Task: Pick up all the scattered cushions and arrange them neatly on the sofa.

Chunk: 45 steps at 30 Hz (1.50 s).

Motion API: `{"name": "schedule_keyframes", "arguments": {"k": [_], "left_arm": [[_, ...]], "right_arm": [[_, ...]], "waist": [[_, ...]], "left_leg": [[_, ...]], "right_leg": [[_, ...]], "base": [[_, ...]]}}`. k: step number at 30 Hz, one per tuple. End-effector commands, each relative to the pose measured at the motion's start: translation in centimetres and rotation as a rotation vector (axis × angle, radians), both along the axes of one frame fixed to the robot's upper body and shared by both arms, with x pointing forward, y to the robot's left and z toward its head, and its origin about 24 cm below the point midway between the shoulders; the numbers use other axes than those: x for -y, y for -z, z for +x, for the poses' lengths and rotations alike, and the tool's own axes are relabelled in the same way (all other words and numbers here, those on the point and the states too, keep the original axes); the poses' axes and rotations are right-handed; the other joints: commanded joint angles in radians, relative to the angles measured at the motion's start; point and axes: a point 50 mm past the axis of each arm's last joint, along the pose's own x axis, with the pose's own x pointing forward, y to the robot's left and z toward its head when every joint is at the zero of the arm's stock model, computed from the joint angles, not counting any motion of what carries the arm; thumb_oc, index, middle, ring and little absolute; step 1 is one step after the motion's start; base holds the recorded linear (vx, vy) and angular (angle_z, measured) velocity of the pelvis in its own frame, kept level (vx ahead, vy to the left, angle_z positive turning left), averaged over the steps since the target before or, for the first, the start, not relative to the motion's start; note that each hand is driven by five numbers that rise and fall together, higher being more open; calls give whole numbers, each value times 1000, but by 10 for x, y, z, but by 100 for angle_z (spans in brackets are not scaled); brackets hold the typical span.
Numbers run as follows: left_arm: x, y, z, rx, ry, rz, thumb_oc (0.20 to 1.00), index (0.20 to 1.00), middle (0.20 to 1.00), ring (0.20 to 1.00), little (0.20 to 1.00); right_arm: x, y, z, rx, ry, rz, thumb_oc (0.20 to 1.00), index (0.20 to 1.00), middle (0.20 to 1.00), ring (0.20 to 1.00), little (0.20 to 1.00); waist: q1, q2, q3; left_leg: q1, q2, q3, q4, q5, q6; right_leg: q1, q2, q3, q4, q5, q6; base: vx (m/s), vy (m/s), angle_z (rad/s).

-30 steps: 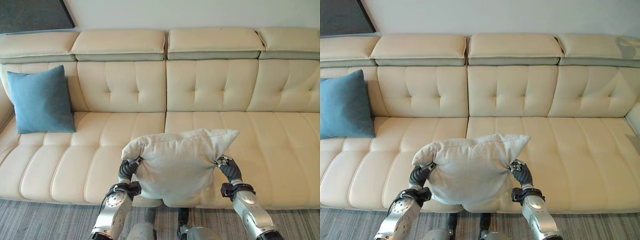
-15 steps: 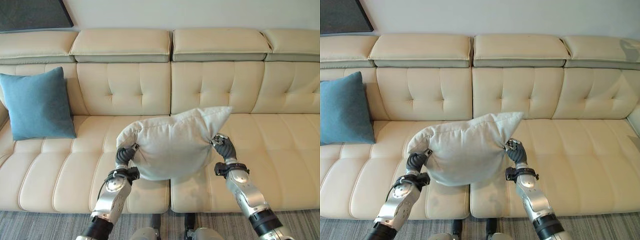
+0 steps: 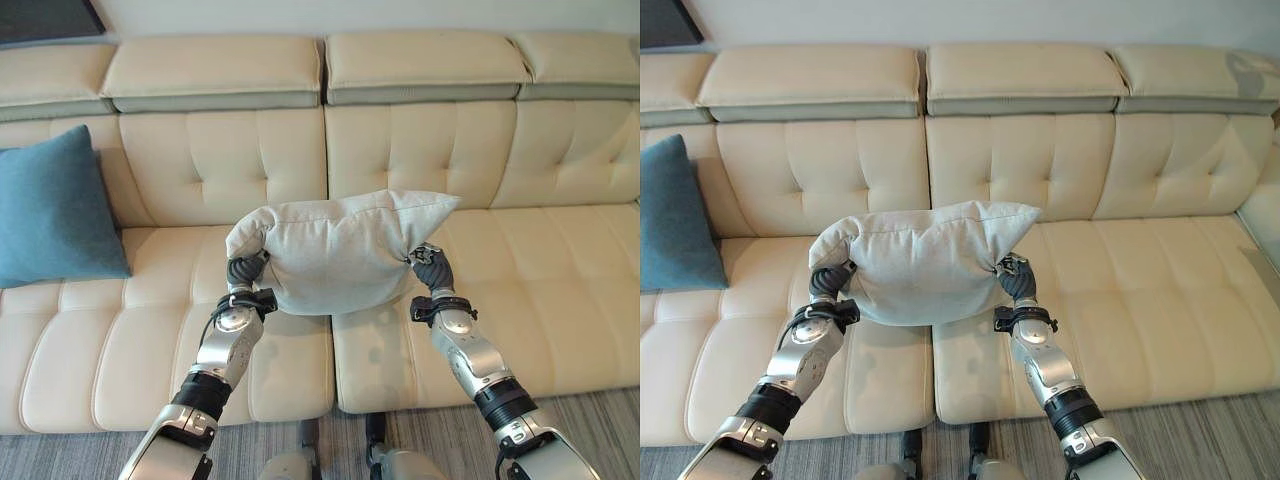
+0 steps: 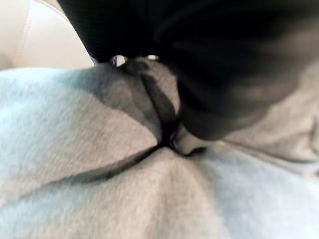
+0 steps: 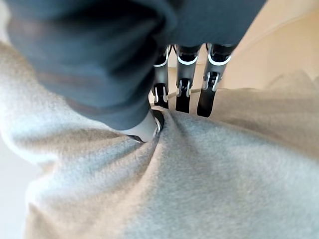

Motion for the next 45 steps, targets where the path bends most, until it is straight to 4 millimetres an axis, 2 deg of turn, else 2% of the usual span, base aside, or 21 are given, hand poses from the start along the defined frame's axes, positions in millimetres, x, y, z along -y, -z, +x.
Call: {"name": "schedule_keyframes", "arguments": {"k": [1, 4, 9, 13, 15, 16, 17, 18, 20, 21, 22, 25, 27, 30, 33, 36, 39, 41, 43, 44, 45], "left_arm": [[47, -77, 41, 288, 159, 47, 200, 200, 200, 200, 200], [43, -83, 49, 290, 139, 97, 200, 200, 200, 200, 200], [28, -112, 71, 312, 71, 220, 200, 200, 200, 200, 200], [21, -132, 79, 342, 39, 264, 200, 200, 200, 200, 200], [12, -146, 88, 319, -3, 319, 200, 200, 200, 200, 200], [5, -158, 92, 321, -23, 353, 627, 627, 627, 627, 627], [-1, -165, 94, 315, -38, 381, 922, 922, 922, 922, 922], [-5, -172, 96, 311, -47, 403, 1000, 1000, 1000, 1000, 1000], [-18, -194, 97, 337, -93, 421, 1000, 1000, 1000, 1000, 1000], [-28, -209, 96, 366, -121, 404, 1000, 1000, 1000, 1000, 1000], [-28, -210, 96, 367, -121, 404, 1000, 1000, 1000, 1000, 1000], [-46, -230, 92, 417, -184, 300, 1000, 1000, 1000, 1000, 1000], [-53, -244, 88, 484, -207, 190, 1000, 1000, 1000, 1000, 1000], [-58, -248, 82, 565, -206, -16, 1000, 1000, 1000, 1000, 1000], [-57, -242, 74, 631, -185, -92, 1000, 1000, 1000, 1000, 1000], [-72, -213, 64, 602, -201, -92, 1000, 1000, 1000, 1000, 1000], [-89, -168, 47, 520, -227, -55, 1000, 1000, 1000, 1000, 1000], [-101, -128, 31, 426, -250, -24, 1000, 1000, 1000, 1000, 1000], [-105, -97, 16, 349, -255, 0, 1000, 1000, 1000, 1000, 1000], [-105, -95, 15, 346, -255, 0, 1000, 1000, 1000, 1000, 1000], [-108, -74, 5, 282, -263, 6, 1000, 1000, 1000, 1000, 1000]], "right_arm": [[-70, -58, 20, 222, -203, 107, 200, 200, 200, 200, 200], [-79, -57, 24, 205, -206, 90, 200, 200, 200, 200, 200], [-87, -81, 48, 254, -191, -65, 200, 200, 200, 200, 200], [-87, -103, 61, 304, -170, -116, 200, 200, 200, 200, 200], [-82, -106, 74, 270, -147, -228, 200, 200, 200, 200, 200], [-77, -111, 80, 255, -137, -288, 752, 752, 752, 752, 752], [-71, -117, 86, 250, -123, -351, 1000, 1000, 1000, 1000, 1000], [-66, -125, 91, 250, -114, -394, 1000, 1000, 1000, 1000, 1000], [-47, -147, 102, 266, -65, -525, 1000, 1000, 1000, 1000, 1000], [-35, -167, 107, 297, -13, -556, 1000, 1000, 1000, 1000, 1000], [-35, -168, 107, 298, -13, -556, 1000, 1000, 1000, 1000, 1000], [-20, -202, 110, 377, 61, -565, 1000, 1000, 1000, 1000, 1000], [-10, -221, 109, 428, 112, -547, 1000, 1000, 1000, 1000, 1000], [-3, -245, 101, 536, 156, -439, 1000, 1000, 1000, 1000, 1000], [2, -249, 91, 619, 163, -342, 1000, 1000, 1000, 1000, 1000], [12, -225, 83, 605, 137, -284, 1000, 1000, 1000, 1000, 1000], [26, -183, 71, 536, 100, -237, 1000, 1000, 1000, 1000, 1000], [36, -148, 57, 471, 71, -214, 1000, 1000, 1000, 1000, 1000], [45, -120, 46, 406, 63, -212, 1000, 1000, 1000, 1000, 1000], [45, -119, 46, 403, 62, -213, 1000, 1000, 1000, 1000, 1000], [54, -105, 38, 363, 61, -223, 1000, 1000, 1000, 1000, 1000]], "waist": [[1, -11, 45], [4, -11, 60], [16, -13, 79], [20, -17, 81], [22, -24, 79], [23, -29, 80], [23, -32, 76], [25, -35, 74], [29, -42, 69], [32, -44, 64], [32, -44, 65], [32, -43, 57], [32, -38, 53], [30, -28, 38], [32, -18, 34], [34, -13, 23], [35, -10, 8], [33, -8, -6], [33, -8, -16], [32, -7, -17], [32, -6, -23]], "left_leg": [[4, -4, -13, -7, -85, -28], [-29, -6, -16, -2, -78, -29], [-97, -3, -17, -2, -55, -39], [-115, -1, -16, -7, -48, -45], [-129, 1, -15, -7, -44, -51], [-135, 2, -16, -7, -42, -53], [-139, 3, -16, -7, -41, -54], [-143, 4, -17, -7, -40, -55], [-147, 6, -19, -7, -38, -58], [-145, 6, -20, -7, -38, -58], [-145, 6, -20, -7, -38, -58], [-140, 5, -22, -7, -41, -60], [-132, 4, -25, -7, -44, -61], [-119, -2, -28, -7, -48, -61], [-96, -6, -32, -7, -57, -59], [-64, -7, -31, -7, -74, -56], [-33, -9, -27, -7, -85, -51], [-10, -9, -23, -7, -94, -49], [2, -9, -19, -7, -94, -45], [7, -9, -20, -7, -100, -46], [14, -10, -20, -7, -102, -46]], "right_leg": [[48, -49, 5, -5, -143, 94], [18, -50, 6, -5, -134, 97], [-53, -52, 8, -5, -110, 104], [-77, -50, 6, -5, -105, 111], [-94, -48, 5, -5, -99, 115], [-103, -47, 6, -5, -94, 116], [-108, -46, 5, -5, -90, 118], [-113, -45, 6, -5, -87, 119], [-118, -44, 5, -5, -84, 122], [-118, -43, 7, -5, -81, 124], [-117, -43, 7, -5, -81, 124], [-114, -43, 5, -5, -79, 129], [-107, -44, 3, -5, -79, 131], [-93, -45, -2, -5, -83, 128], [-70, -49, -10, -5, -91, 126], [-40, -52, -12, -5, -101, 125], [-11, -52, -11, -5, -110, 122], [12, -54, -14, -5, -115, 121], [24, -56, -15, -5, -114, 119], [30, -55, -15, -5, -119, 121], [38, -57, -18, -5, -120, 120]], "base": [[0, 0, 0], [8, 22, 1], [32, 24, 3], [40, 19, -1], [15, 6, -1], [0, 0, 0], [0, 0, 0], [0, 0, 0], [10, -4, 2], [14, -1, 5], [18, 0, 4], [0, 0, 0], [0, 0, 0], [6, 6, 1], [0, 0, 0], [23, 10, 1], [0, 0, 0], [0, 0, 0], [-27, 20, -4], [0, 0, 0], [0, 0, 0]]}}
